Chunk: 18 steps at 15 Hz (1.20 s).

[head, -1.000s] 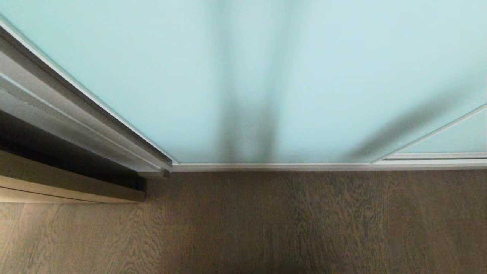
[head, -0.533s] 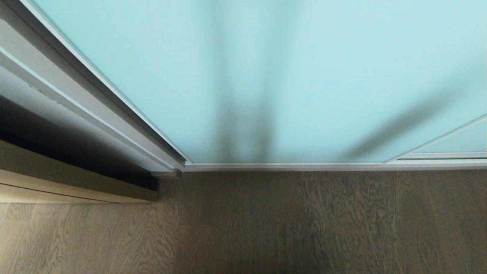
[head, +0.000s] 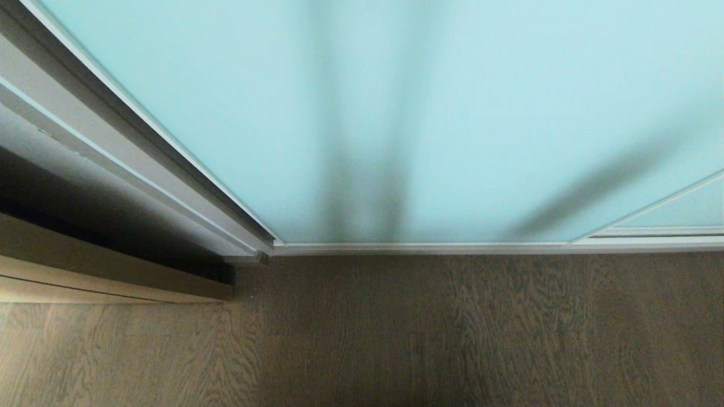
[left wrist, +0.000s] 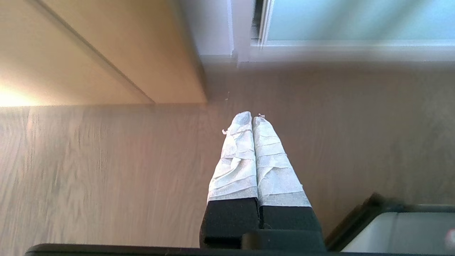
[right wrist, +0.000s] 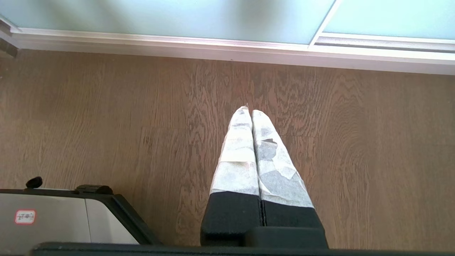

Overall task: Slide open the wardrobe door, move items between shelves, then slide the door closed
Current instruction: Open the door

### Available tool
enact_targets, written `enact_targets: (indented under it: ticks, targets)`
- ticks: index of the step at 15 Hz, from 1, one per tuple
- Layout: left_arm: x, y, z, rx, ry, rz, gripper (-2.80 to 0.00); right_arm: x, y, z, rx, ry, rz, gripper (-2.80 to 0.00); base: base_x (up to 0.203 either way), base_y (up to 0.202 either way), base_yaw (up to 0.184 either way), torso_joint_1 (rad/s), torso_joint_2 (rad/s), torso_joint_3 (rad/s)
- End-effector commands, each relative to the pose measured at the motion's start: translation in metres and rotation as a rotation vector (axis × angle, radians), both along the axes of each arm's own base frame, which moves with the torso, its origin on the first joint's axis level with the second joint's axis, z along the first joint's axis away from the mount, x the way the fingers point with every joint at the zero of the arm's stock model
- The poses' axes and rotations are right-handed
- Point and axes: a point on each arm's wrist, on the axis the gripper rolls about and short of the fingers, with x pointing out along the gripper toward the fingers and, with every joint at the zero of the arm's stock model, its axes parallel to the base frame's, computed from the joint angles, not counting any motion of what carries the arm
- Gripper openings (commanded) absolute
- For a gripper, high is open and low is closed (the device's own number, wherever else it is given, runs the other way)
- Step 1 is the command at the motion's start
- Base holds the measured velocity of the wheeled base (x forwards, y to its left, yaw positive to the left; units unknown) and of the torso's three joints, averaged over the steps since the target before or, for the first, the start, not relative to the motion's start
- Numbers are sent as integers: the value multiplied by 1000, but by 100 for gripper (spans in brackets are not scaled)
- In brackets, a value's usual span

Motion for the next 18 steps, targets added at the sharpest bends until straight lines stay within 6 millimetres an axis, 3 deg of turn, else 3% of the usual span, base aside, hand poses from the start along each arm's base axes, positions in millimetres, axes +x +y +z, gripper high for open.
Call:
enact_targets:
  ticks: [1,5,9,18]
  targets:
    - [-14,0,42,1,-123,-11,-280,0,0,0,0,-2,1,-280,0,0,0,0,0,0]
    - [-33,0,138,-2,-305,-20,-280,0,0,0,0,-2,1,-280,0,0,0,0,0,0]
    - [-4,0,194,-5,-464,-19,-280,0,0,0,0,-3,1,-280,0,0,0,0,0,0]
    - [23,-1,220,-59,-593,-54,-280,0,0,0,0,-2,1,-280,0,0,0,0,0,0]
